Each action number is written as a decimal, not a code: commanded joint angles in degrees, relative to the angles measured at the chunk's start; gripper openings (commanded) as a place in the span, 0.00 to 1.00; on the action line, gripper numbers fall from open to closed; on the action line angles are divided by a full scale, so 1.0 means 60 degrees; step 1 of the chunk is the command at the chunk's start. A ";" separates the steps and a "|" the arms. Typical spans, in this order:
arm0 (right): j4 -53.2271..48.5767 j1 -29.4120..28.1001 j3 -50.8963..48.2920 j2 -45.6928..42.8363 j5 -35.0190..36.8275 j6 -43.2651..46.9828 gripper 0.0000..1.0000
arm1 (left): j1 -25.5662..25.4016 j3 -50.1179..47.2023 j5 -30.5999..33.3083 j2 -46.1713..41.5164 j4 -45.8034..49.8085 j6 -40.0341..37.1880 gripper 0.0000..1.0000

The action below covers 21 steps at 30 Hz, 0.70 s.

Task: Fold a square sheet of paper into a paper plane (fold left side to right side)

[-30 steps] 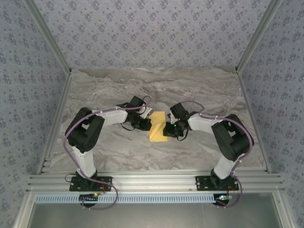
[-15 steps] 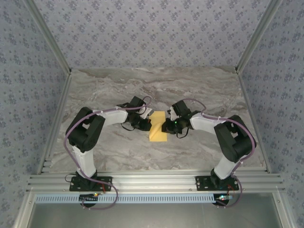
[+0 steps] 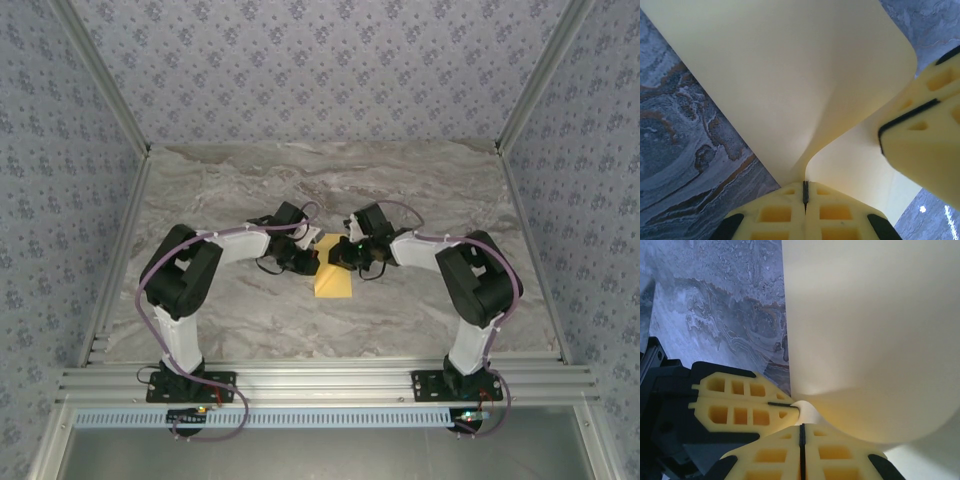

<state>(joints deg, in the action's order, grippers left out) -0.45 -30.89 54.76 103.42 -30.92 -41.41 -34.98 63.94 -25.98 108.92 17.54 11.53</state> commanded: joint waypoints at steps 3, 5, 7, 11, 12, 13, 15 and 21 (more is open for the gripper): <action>-0.0136 -0.0074 0.0365 0.0348 0.0011 0.0012 0.10 | 0.0030 0.0281 0.0122 0.0188 0.0277 -0.0221 0.00; -0.0271 -0.0073 0.0365 0.0401 0.0080 0.0100 0.10 | 0.0030 0.0342 0.0154 0.0168 0.0325 -0.0237 0.00; -0.0397 -0.0079 0.0363 0.0416 0.0170 0.0195 0.10 | 0.0029 0.0394 0.0166 0.0168 0.0365 -0.0248 0.00; -0.0689 -0.0074 0.0365 0.0447 0.0333 0.0389 0.10 | 0.0030 0.0475 0.0169 0.0200 0.0416 -0.0281 0.00; -0.0717 -0.0087 0.0355 0.0446 0.0363 0.0422 0.10 | 0.0030 0.0475 0.0182 0.0200 0.0427 -0.0281 0.00; -0.0769 -0.0091 0.0349 0.0457 0.0406 0.0462 0.10 | 0.0030 0.0490 0.0184 0.0215 0.0435 -0.0270 0.00; -0.0920 -0.0091 0.0350 0.0462 0.0503 0.0554 0.10 | 0.0026 0.0490 0.0183 0.0229 0.0453 -0.0281 0.00; -0.1124 -0.0102 0.0327 0.0476 0.0644 0.0677 0.10 | 0.0025 0.0534 0.0186 0.0251 0.0475 -0.0274 0.00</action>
<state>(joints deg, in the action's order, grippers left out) -4.47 -31.16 55.61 105.23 -28.56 -38.81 -34.98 65.39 -25.52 109.65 18.92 10.94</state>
